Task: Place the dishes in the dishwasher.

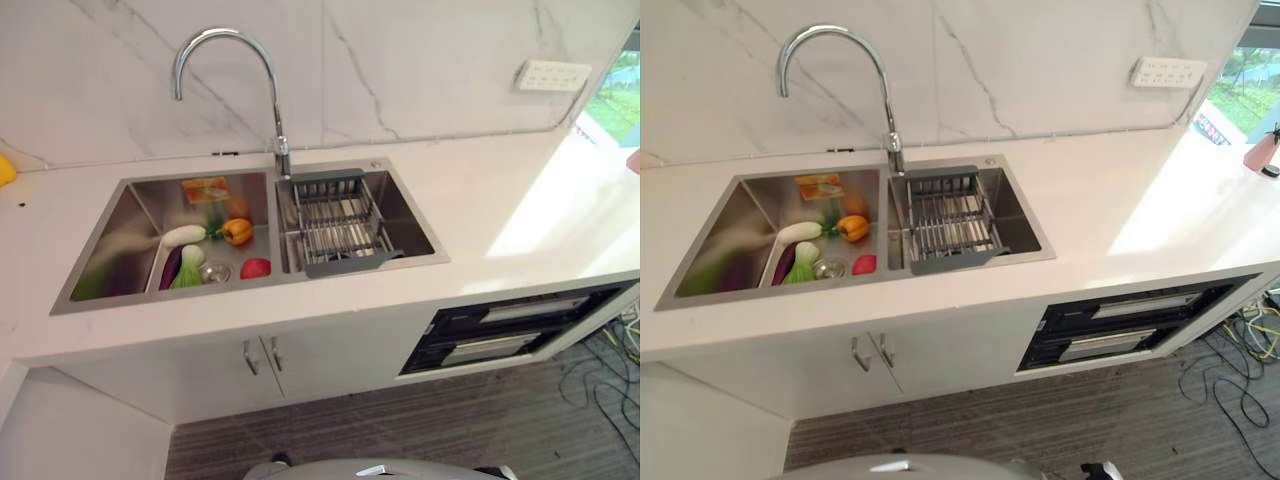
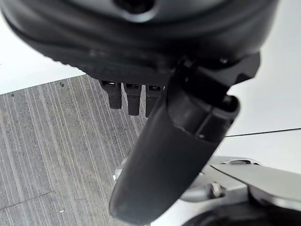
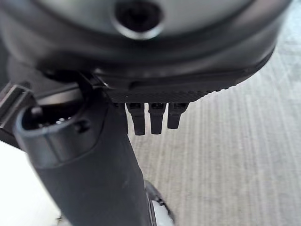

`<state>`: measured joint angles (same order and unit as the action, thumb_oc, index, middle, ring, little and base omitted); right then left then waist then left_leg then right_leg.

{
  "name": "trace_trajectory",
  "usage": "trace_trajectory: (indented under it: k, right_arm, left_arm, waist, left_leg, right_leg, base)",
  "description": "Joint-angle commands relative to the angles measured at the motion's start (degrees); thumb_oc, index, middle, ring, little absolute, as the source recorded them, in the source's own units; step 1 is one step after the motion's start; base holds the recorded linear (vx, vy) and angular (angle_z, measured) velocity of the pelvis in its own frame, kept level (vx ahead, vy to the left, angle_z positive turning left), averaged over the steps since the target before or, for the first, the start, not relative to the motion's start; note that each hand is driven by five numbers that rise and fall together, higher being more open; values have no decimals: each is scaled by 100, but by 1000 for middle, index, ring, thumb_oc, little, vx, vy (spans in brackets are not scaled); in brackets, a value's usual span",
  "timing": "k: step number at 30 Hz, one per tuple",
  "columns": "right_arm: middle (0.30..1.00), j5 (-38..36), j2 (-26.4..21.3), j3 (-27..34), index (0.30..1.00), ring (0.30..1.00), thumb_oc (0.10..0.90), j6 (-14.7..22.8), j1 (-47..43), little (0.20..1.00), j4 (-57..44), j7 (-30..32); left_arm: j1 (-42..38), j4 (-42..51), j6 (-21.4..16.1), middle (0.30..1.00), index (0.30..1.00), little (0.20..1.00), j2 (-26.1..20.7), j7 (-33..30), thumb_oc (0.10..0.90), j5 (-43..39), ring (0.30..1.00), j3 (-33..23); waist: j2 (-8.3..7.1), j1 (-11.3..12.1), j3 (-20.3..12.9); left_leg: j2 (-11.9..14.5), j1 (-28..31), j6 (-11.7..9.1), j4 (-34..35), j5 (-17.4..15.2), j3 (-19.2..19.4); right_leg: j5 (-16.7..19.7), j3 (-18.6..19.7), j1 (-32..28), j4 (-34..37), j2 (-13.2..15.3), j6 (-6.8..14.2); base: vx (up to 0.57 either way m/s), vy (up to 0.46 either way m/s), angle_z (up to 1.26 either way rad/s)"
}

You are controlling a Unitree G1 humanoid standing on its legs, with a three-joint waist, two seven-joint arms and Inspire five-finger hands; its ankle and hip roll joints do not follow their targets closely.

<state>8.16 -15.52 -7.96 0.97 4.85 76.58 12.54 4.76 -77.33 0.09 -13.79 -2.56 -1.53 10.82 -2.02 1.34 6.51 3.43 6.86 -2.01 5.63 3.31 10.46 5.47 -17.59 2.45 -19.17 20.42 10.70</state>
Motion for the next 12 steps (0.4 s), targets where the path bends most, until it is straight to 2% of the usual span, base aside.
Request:
trace_trajectory:
  k: [1,2,3,4,5,6,7,9,12]
  right_arm:
    - [900,-297,-178,-99,900,900,800,75,-346,900,-100,-75]
    - [900,-297,-178,-99,900,900,800,75,-346,900,-100,-75]
    - [900,-423,-179,-90,900,900,800,77,-392,900,-49,-140]
    - [900,-583,-130,-70,900,900,800,91,-429,900,-24,-207]
    - [900,-651,-84,-104,900,900,800,86,-410,900,-49,-273]
    - [900,-651,-84,-104,900,900,800,86,-410,900,-49,-273]
    - [900,-705,-9,-118,900,900,800,103,-391,900,-117,-350]
    - [900,-887,53,-84,900,900,800,165,-308,900,-189,-488]
    - [900,-943,79,-129,900,900,800,164,-317,900,-188,-513]
  left_arm:
    - [-545,-93,-181,900,900,900,138,-146,800,225,900,-74]
    - [-545,-93,-181,900,900,900,138,-146,800,225,900,-74]
    - [-614,-303,-163,900,900,900,140,-193,800,318,900,-67]
    - [-633,-407,-149,900,900,900,138,-89,800,389,900,-55]
    - [-652,-476,-150,900,900,900,128,-112,800,321,900,-104]
    - [-652,-476,-150,900,900,900,128,-112,800,321,900,-104]
    - [-669,-508,-124,900,900,900,128,-47,800,275,900,-131]
    - [-641,-454,-137,900,900,900,153,34,800,169,900,-140]
    - [-705,-349,-153,900,900,900,213,45,800,88,900,-11]
  waist:
    - [159,-12,-41]
    - [159,-12,-41]
    - [167,-103,-11]
    - [145,-191,27]
    - [117,-201,33]
    - [117,-201,33]
    - [121,-194,-86]
    - [153,-170,-289]
    - [159,-159,-336]
  left_leg:
    - [-266,95,395,-63,-641,-403]
    - [-266,95,395,-63,-641,-403]
    - [-316,136,342,-63,-673,-568]
    - [-308,182,268,-63,-660,-682]
    - [-302,231,251,-63,-669,-679]
    - [-302,231,251,-63,-669,-679]
    - [-217,203,185,-63,-676,-729]
    - [-24,210,35,-63,-641,-777]
    - [96,172,-59,-63,-576,-922]
  right_leg:
    - [320,708,375,-477,-126,-6]
    - [320,708,375,-477,-126,-6]
    - [223,1065,366,447,-327,-119]
    - [135,1704,374,1095,-630,-15]
    - [302,1721,359,1112,-600,5]
    - [302,1721,359,1112,-600,5]
    - [129,1406,146,1386,-545,-10]
    - [-48,1016,-235,1702,-595,-61]
    - [-157,853,-431,1804,-705,-134]
  base:
    - [57,0,10]
    - [125,-61,19]
    - [114,-118,18]
    - [143,-142,27]
    - [76,-81,11]
    - [109,-114,68]
    - [129,-146,80]
    - [174,-201,87]
    - [71,-165,44]
